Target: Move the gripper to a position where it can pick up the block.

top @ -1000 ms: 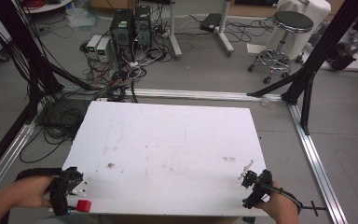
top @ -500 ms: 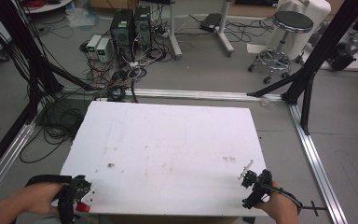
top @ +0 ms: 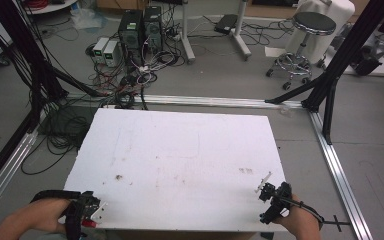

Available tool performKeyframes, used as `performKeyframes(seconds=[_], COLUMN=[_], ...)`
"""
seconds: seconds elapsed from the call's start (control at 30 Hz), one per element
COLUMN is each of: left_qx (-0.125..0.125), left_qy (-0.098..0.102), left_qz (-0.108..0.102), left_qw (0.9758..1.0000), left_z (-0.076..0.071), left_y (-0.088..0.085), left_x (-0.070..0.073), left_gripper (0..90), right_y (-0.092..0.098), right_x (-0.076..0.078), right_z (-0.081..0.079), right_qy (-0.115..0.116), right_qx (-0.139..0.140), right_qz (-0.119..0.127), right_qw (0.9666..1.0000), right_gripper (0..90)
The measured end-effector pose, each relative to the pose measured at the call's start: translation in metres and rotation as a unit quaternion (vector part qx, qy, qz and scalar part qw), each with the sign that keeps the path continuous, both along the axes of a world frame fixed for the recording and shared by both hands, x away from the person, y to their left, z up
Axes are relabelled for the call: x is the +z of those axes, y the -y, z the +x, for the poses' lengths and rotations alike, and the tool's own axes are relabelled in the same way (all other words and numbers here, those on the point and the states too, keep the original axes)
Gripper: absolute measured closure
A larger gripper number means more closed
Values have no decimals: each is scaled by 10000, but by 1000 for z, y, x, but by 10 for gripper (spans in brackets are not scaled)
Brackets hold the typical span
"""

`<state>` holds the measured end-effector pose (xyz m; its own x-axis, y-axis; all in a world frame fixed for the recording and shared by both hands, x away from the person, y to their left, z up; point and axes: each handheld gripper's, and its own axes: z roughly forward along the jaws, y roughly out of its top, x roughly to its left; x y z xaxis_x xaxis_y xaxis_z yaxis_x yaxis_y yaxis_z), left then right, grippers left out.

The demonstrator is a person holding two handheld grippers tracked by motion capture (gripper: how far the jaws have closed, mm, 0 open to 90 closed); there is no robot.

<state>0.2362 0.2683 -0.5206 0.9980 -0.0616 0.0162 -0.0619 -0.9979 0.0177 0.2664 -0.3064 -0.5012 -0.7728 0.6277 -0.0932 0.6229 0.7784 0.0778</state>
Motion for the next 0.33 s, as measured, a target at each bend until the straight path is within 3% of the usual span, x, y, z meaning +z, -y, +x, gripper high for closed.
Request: performKeyframes(seconds=[0.33], left_qx=[29], left_qy=[-33], left_qz=[8], left_qw=[10000], left_z=[1], left_y=[0], left_x=[-2], left_gripper=[92], right_y=[0], right_x=[1], right_z=[0], right_qy=[-3], right_qx=[-5], right_qz=[-13], right_qw=[10000], right_gripper=[31])
